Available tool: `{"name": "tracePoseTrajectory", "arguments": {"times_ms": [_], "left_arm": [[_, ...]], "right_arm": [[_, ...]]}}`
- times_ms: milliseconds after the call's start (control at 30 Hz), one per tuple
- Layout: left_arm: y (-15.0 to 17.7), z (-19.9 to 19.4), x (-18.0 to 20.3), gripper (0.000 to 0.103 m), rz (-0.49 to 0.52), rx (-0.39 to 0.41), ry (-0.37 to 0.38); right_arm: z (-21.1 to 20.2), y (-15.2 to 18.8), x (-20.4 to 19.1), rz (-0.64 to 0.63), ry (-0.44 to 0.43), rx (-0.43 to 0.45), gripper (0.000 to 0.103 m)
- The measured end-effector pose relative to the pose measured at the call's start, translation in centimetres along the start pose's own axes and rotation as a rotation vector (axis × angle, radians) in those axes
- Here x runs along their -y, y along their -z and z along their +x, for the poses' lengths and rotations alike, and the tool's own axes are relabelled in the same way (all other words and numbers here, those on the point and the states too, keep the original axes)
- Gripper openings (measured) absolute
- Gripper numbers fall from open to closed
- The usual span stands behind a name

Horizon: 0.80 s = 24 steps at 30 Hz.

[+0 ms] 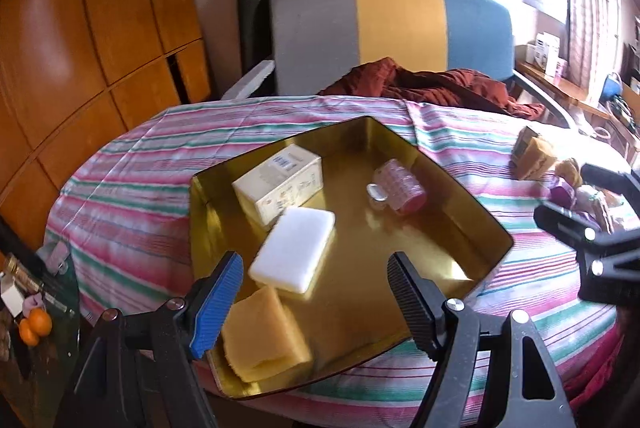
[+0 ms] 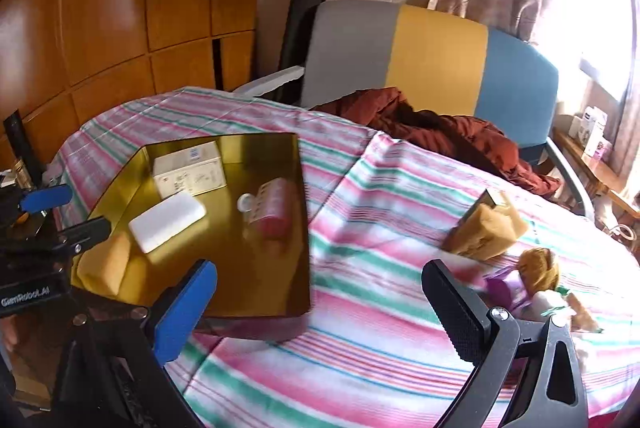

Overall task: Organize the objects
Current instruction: 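Move both grippers back toward the remaining items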

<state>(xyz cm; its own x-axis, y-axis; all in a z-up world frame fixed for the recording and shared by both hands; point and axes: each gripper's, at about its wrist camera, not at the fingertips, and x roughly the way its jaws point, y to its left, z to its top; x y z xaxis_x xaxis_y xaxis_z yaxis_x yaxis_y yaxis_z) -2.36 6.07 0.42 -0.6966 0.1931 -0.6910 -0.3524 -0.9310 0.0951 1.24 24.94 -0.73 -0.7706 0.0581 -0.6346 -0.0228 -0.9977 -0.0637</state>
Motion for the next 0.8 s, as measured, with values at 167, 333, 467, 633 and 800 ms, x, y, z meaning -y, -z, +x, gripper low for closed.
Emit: {"name": "tracePoseTrajectory", "arguments": {"times_ms": [167, 333, 467, 633, 800], "left_arm": [[-0.6, 0.1, 1.7, 0.076, 0.034, 0.002, 0.038], [-1.2, 0.2, 3.2, 0.076, 0.069, 0.003, 0.065], [-1.5, 0.4, 4.5, 0.076, 0.105, 0.003, 0.076], [-2.0, 0.7, 6.5, 0.076, 0.162, -0.002, 0.093], [-2.4, 1.0, 9.0, 0.076, 0.227, -0.004, 0.108]], "right_arm": [[-0.4, -0.5, 3.0, 0.025, 0.031, -0.003, 0.103], [-1.1, -0.9, 7.3, 0.044, 0.104, 0.011, 0.103], [-1.7, -1.1, 11.5, 0.053, 0.202, 0.022, 0.103], [-1.7, -0.3, 18.3, 0.153, 0.313, 0.027, 0.103], [-1.2, 2.2, 23.9, 0.365, 0.336, -0.004, 0.103]]}}
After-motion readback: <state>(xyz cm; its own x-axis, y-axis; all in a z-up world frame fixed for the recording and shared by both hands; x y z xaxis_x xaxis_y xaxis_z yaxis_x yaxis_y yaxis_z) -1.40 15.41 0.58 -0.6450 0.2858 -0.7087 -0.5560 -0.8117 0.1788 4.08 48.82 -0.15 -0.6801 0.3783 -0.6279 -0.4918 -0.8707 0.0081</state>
